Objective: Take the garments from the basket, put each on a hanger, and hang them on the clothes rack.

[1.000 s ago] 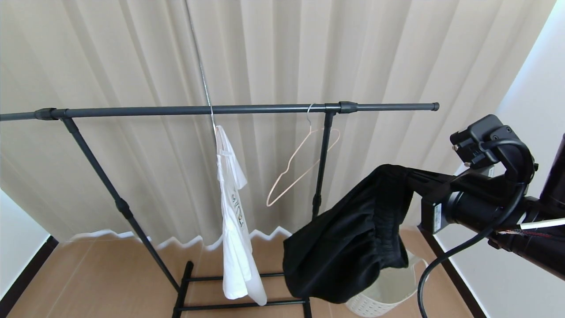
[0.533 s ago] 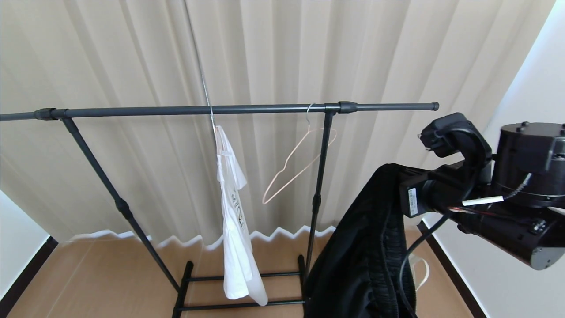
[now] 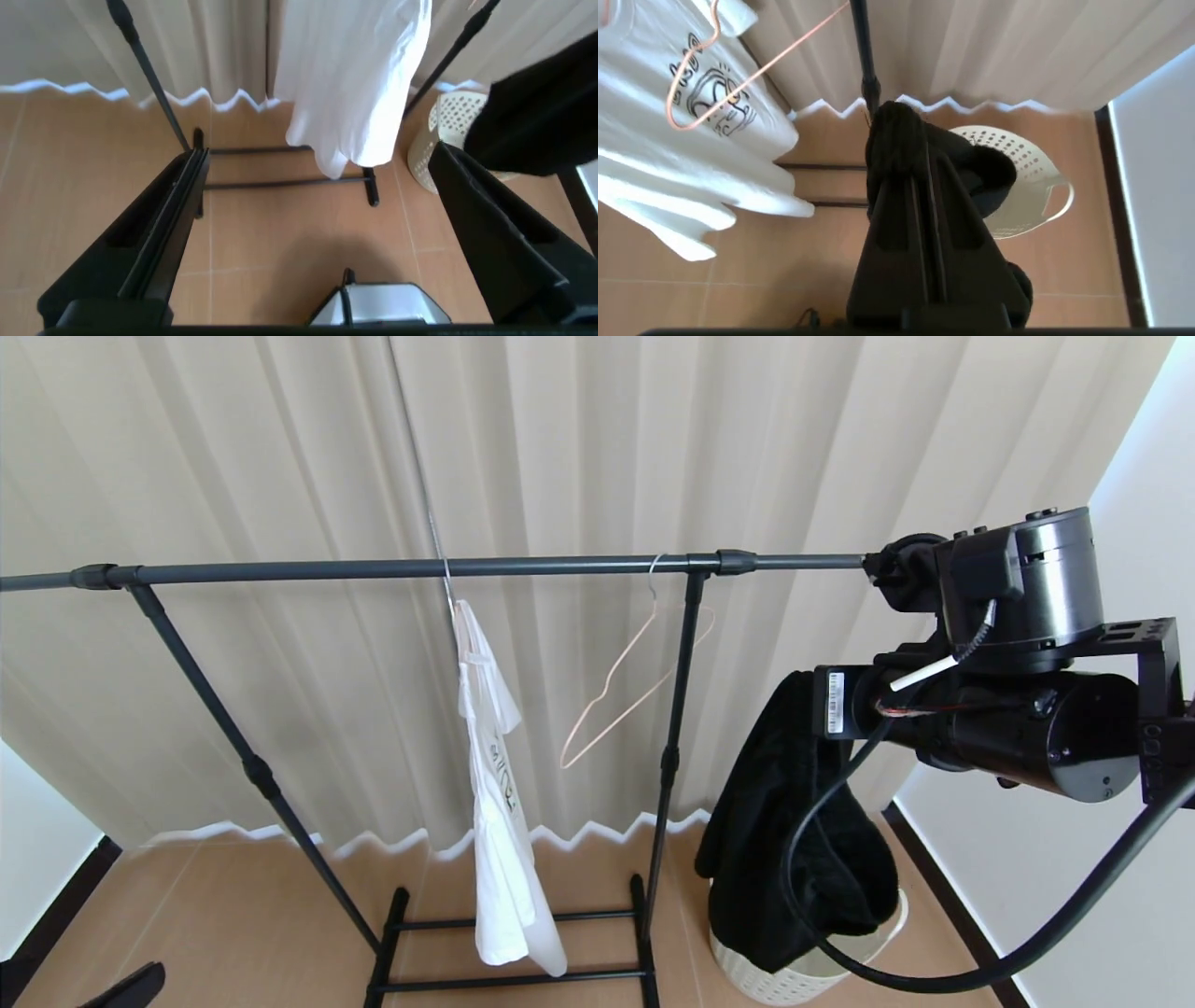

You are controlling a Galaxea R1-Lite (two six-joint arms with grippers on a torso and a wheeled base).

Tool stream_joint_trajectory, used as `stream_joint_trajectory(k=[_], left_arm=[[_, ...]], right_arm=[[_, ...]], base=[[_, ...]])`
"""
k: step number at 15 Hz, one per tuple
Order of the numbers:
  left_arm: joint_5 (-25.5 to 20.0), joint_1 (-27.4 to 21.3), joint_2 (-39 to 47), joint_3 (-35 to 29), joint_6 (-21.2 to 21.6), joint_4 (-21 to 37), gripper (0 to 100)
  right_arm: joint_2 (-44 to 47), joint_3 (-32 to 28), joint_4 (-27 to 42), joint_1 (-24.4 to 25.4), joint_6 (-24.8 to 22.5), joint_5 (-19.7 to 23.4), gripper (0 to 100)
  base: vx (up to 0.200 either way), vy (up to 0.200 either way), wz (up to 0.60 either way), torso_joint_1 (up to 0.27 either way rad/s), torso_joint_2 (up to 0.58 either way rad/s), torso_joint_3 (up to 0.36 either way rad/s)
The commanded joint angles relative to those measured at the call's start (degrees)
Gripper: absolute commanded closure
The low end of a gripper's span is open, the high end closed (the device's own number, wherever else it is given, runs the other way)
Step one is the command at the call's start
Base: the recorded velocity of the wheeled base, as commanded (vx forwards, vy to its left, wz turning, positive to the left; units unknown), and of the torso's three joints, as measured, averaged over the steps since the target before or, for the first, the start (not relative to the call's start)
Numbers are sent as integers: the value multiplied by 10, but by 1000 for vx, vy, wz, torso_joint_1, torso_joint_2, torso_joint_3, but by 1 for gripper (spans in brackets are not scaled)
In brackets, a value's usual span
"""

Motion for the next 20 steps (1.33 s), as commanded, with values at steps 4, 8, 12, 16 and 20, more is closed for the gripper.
stream_joint_trajectory(k=[4,8,12,16,20], left_arm=[[3,-60,89,-25,-3,2,0],[3,-183,219,-87,-39,-3,0],[64,-361,458,-237,-129,-37,0],[62,-416,606,-309,-136,-127,0],[66,-448,690,-343,-181,-204,0]], right_arm=[[15,-33,0,2,21,1,100],[31,-45,-6,4,37,-3,100],[43,-80,1,6,6,-4,100],[55,-69,-6,29,36,-4,100],[70,-80,-32,35,45,-4,100]], base=[[0,0,0,0,0,0],[0,0,0,0,0,0],[0,0,0,0,0,0],[0,0,0,0,0,0],[0,0,0,0,0,0]])
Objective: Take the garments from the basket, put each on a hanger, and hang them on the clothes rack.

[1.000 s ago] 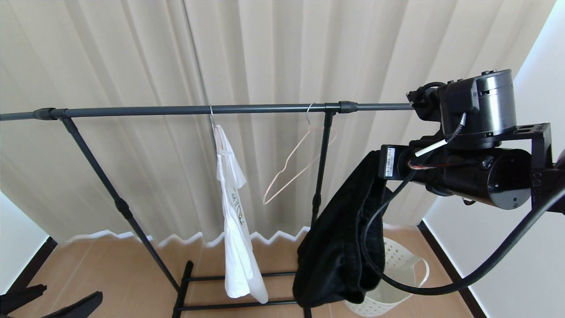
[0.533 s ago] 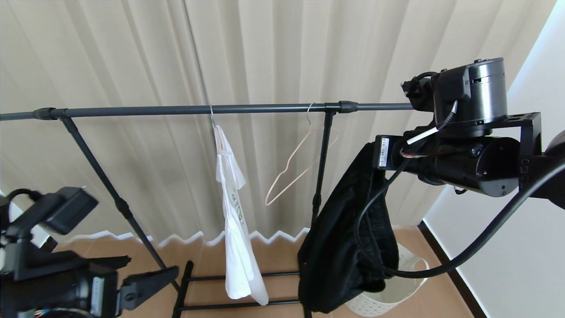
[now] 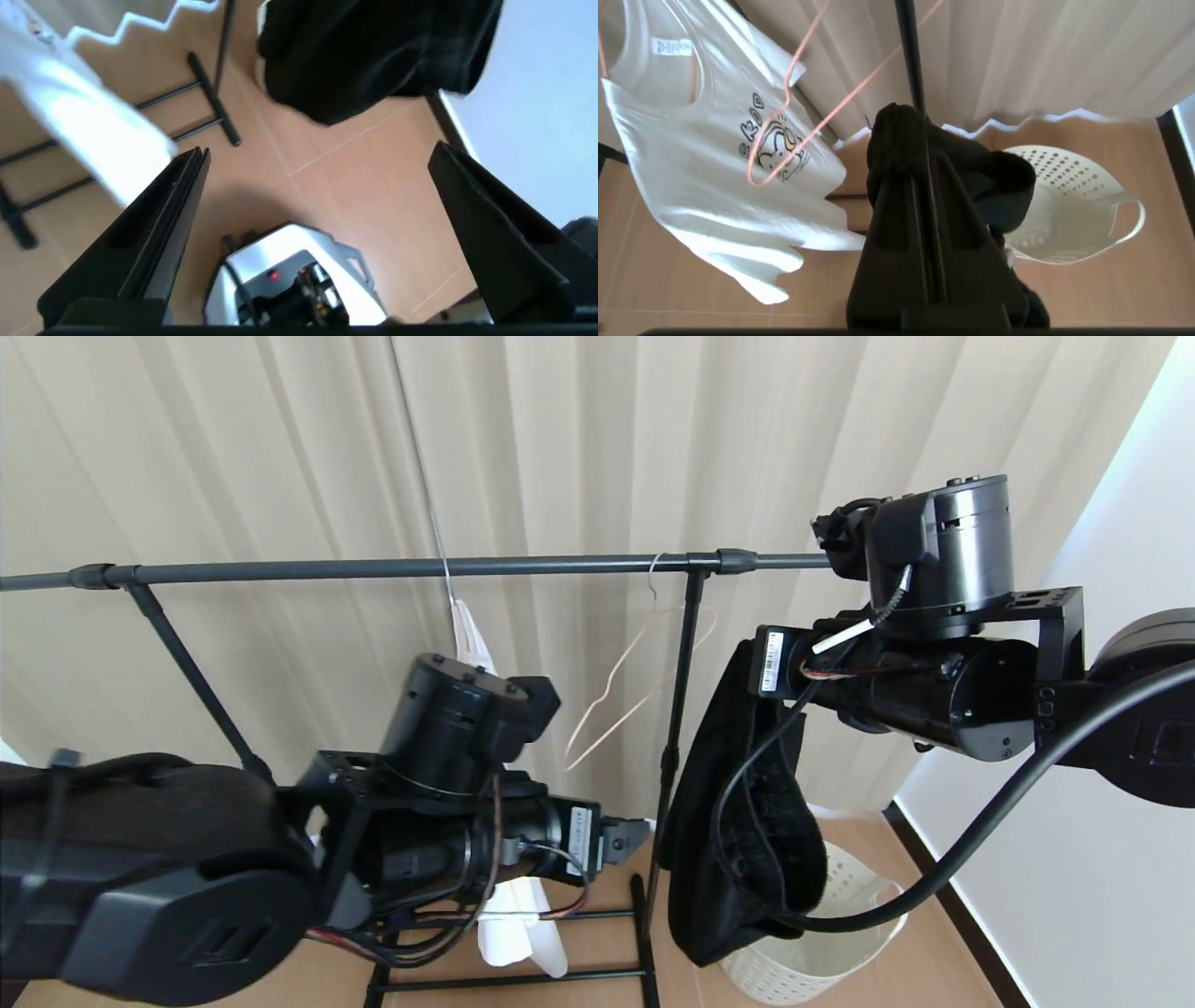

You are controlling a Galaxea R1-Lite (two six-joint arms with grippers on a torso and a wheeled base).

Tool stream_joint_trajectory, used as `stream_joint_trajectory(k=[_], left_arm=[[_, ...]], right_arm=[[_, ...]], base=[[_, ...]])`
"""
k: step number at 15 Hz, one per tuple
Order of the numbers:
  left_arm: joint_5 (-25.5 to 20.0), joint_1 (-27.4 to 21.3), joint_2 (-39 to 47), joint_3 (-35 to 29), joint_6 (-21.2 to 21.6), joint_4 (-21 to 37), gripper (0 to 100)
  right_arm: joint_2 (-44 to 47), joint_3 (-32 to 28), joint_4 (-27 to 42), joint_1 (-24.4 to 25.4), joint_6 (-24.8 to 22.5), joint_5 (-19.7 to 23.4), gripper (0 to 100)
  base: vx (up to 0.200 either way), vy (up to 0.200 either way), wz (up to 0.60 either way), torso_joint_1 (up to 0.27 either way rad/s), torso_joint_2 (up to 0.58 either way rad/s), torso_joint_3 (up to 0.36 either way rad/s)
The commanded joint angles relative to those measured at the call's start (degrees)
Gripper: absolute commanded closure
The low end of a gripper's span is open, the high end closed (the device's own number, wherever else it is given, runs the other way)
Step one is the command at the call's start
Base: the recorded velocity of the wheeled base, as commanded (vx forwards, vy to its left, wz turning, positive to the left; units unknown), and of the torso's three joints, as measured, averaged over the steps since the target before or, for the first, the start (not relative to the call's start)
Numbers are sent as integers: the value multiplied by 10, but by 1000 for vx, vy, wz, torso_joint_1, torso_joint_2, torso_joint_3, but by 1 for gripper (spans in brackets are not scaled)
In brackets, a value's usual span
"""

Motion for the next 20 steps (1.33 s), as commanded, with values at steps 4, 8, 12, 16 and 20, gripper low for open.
stream_joint_trajectory(k=[4,8,12,16,20], left_arm=[[30,-33,92,-81,-66,-6,0],[66,-44,144,-143,-125,-6,0],[148,-44,208,-199,-123,-7,0],[172,-39,208,-192,-105,-4,0],[199,-29,201,-138,-105,-3,0]], right_arm=[[8,-9,-9,27,25,-3,100],[9,-9,-8,52,39,-7,100],[5,-9,-7,59,40,-30,100],[-9,-4,-6,59,39,-32,100],[-41,-1,-2,48,36,-31,100]], base=[[0,0,0,0,0,0],[0,0,0,0,0,0],[0,0,0,0,0,0],[0,0,0,0,0,0],[0,0,0,0,0,0]])
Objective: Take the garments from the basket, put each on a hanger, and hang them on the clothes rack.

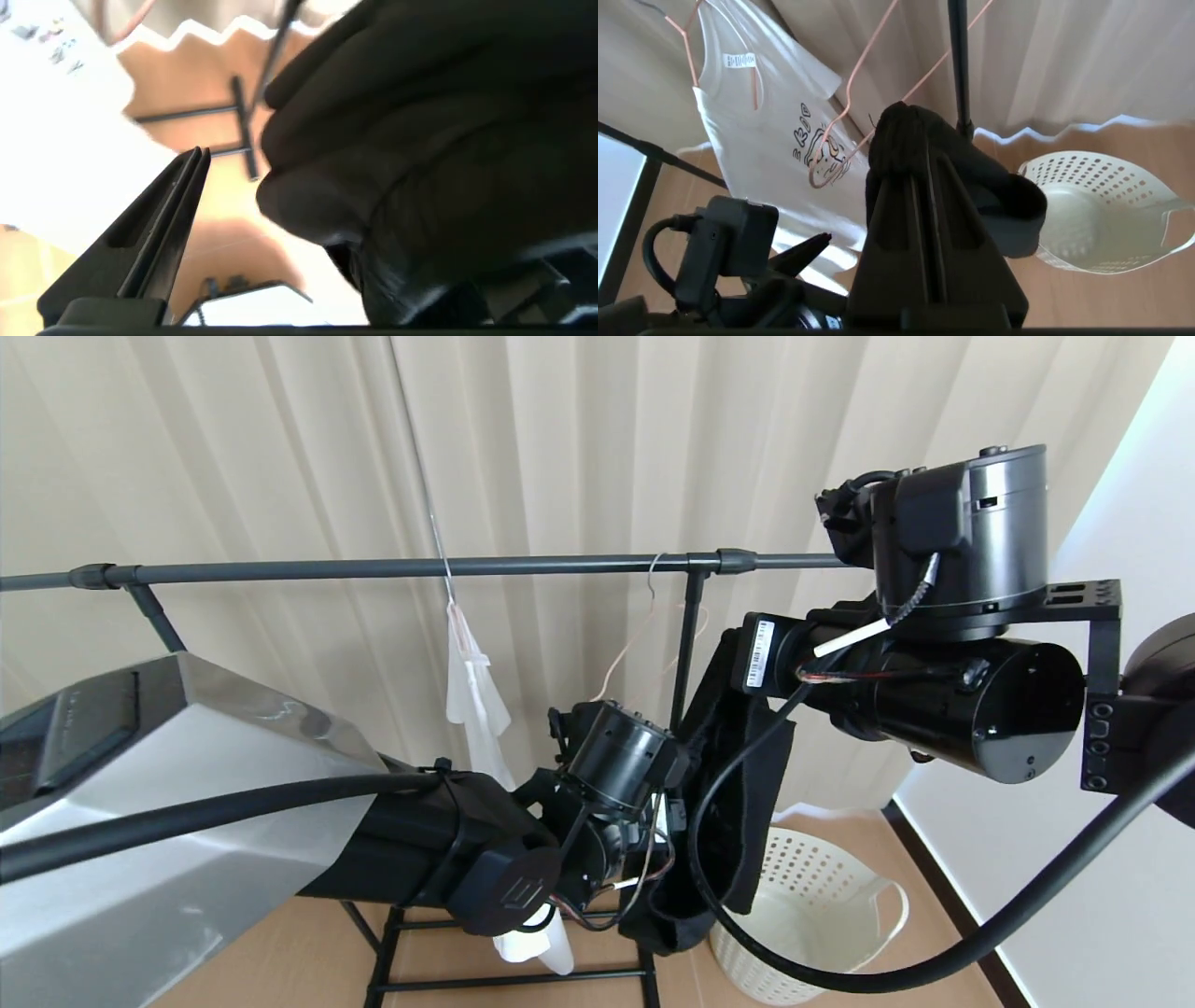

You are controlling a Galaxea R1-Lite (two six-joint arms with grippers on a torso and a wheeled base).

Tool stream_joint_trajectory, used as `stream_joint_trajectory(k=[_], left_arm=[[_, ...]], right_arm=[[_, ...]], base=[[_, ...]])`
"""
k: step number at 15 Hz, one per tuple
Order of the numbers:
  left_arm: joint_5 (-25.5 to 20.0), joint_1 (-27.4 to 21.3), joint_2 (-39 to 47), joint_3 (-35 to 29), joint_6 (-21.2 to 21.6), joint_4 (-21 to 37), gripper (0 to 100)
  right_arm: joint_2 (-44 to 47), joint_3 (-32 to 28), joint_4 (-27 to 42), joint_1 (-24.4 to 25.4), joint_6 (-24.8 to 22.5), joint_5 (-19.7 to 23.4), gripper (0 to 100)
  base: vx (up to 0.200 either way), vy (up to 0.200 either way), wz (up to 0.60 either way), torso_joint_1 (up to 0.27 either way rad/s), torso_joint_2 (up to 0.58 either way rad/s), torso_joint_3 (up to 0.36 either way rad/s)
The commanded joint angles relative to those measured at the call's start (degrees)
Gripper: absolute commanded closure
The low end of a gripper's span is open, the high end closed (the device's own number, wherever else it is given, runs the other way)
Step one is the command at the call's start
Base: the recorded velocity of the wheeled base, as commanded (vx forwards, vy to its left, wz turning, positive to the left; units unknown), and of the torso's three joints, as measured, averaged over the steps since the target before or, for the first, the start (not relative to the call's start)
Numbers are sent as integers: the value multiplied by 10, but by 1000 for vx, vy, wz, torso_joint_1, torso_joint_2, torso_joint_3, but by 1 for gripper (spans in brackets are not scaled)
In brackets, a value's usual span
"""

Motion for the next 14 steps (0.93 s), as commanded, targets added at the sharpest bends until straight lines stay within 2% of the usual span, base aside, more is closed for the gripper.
stream_joint_trajectory(k=[1,2,8,10,11,14], left_arm=[[1,3,-15,34,1,0,0],[1,3,-15,34,1,0,0],[1,-5,-55,136,8,-2,0],[1,-14,-63,148,8,-2,0],[1,-21,-77,155,8,-2,100],[2,-16,-112,157,20,-1,100]], right_arm=[[-20,0,-1,-12,-1,0,100],[-20,0,-1,-12,-1,0,100],[-34,-4,-2,-43,-11,1,100],[-31,-4,-2,-49,-11,1,100],[-28,-4,-2,-56,-17,1,100],[-33,2,1,-67,-39,1,100]], base=[[0,0,0,0,0,0],[0,0,0,0,0,0],[0,0,0,0,0,0],[0,0,0,0,0,0],[0,0,0,0,0,0],[0,0,0,0,0,0]])
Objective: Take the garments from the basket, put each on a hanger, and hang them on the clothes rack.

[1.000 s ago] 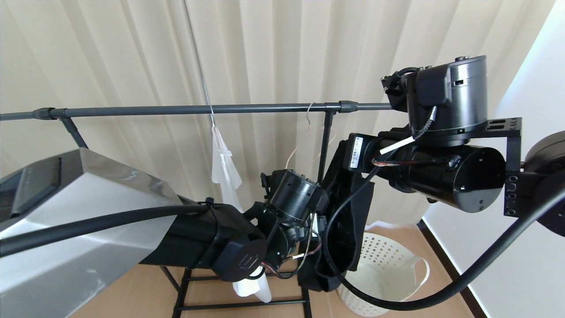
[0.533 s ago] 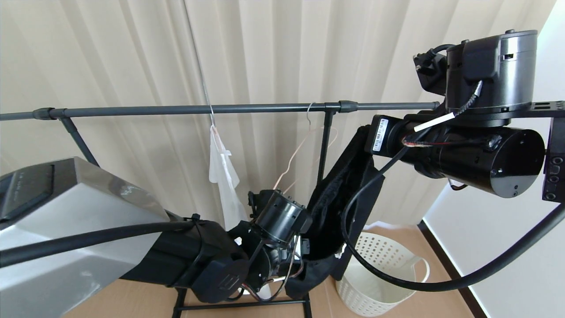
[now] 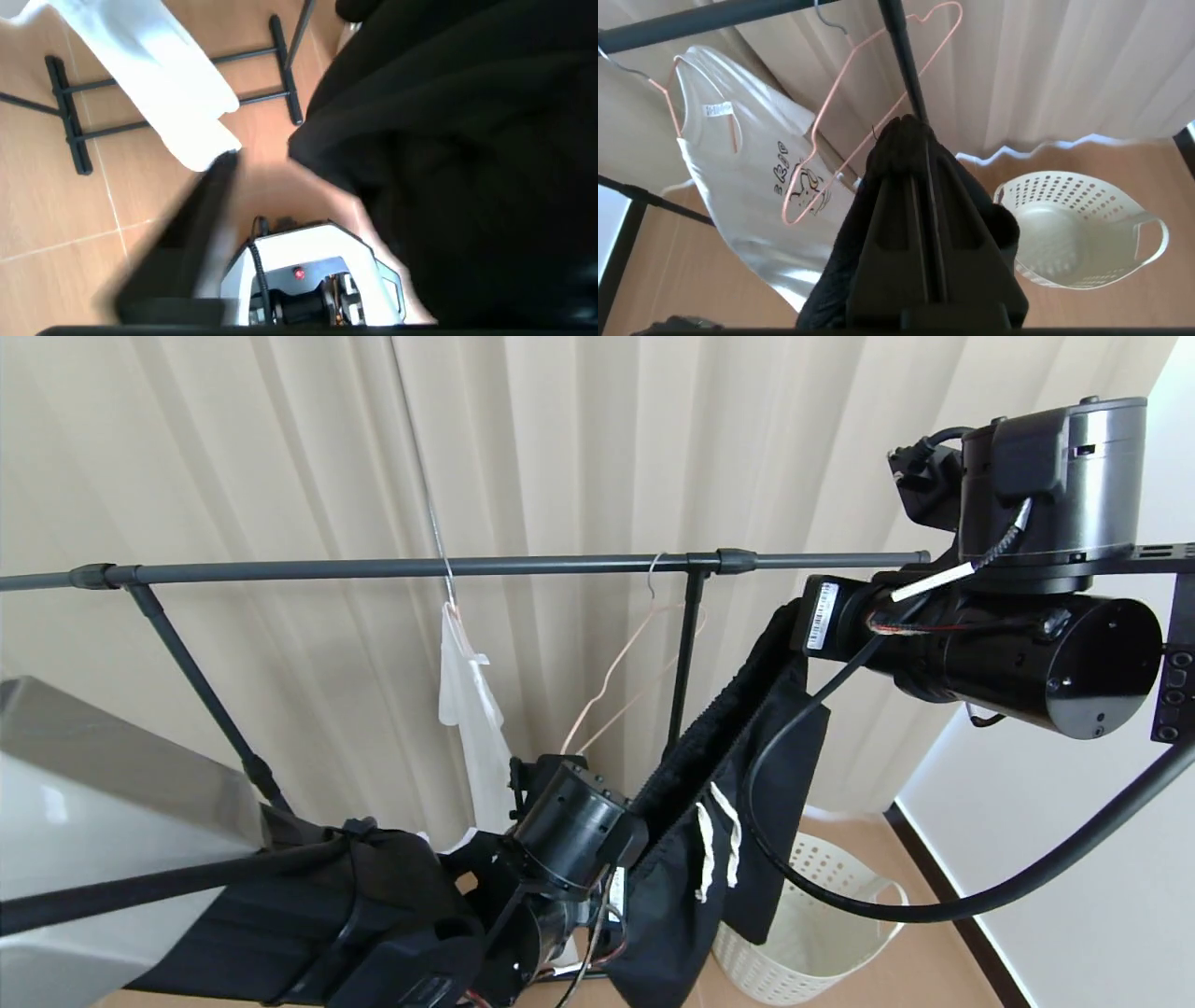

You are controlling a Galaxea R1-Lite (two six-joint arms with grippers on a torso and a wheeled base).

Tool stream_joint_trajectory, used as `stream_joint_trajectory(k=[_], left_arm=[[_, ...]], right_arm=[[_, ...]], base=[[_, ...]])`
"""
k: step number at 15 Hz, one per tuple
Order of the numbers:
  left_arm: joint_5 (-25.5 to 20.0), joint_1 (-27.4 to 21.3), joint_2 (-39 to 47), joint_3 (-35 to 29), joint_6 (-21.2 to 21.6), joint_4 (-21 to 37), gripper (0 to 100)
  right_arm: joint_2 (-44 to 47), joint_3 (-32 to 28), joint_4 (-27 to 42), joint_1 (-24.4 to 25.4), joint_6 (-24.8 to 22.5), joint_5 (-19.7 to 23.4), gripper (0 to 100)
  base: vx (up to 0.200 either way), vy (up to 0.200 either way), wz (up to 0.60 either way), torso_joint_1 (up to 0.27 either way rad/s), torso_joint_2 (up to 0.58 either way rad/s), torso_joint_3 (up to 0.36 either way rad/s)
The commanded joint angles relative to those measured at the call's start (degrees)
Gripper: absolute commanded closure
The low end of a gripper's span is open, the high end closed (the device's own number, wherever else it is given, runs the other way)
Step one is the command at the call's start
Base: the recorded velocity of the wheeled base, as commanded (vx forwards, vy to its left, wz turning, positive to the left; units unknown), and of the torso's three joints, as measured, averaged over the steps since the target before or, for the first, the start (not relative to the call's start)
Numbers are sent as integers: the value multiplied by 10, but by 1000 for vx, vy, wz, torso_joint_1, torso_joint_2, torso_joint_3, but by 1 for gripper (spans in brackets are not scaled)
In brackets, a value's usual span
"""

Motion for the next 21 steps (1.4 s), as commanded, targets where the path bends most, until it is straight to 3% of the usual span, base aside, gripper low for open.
stream_joint_trajectory(k=[1,4,5,9,11,15,21], left_arm=[[1,15,-52,-2,23,0,100],[0,44,-82,-24,57,-1,100],[-1,67,-86,-53,71,2,100],[-2,72,-84,-96,97,6,100],[-2,74,-83,-109,109,12,100],[0,87,-87,-146,112,106,100],[1,117,-128,-105,117,127,100]], right_arm=[[-9,12,0,-16,-22,-1,100],[-26,47,-1,-22,-73,0,100],[-45,82,-1,-22,-126,1,100],[-79,189,-6,8,-260,3,100],[-83,216,-6,15,-291,3,100],[-86,218,-5,1,-312,-2,100],[-81,197,-6,-123,-333,5,100]], base=[[0,0,0,0,0,0],[0,0,0,0,0,0],[0,0,0,0,0,0],[0,0,0,0,0,0],[0,0,0,0,0,0],[0,0,0,0,0,0],[0,0,0,0,0,0]])
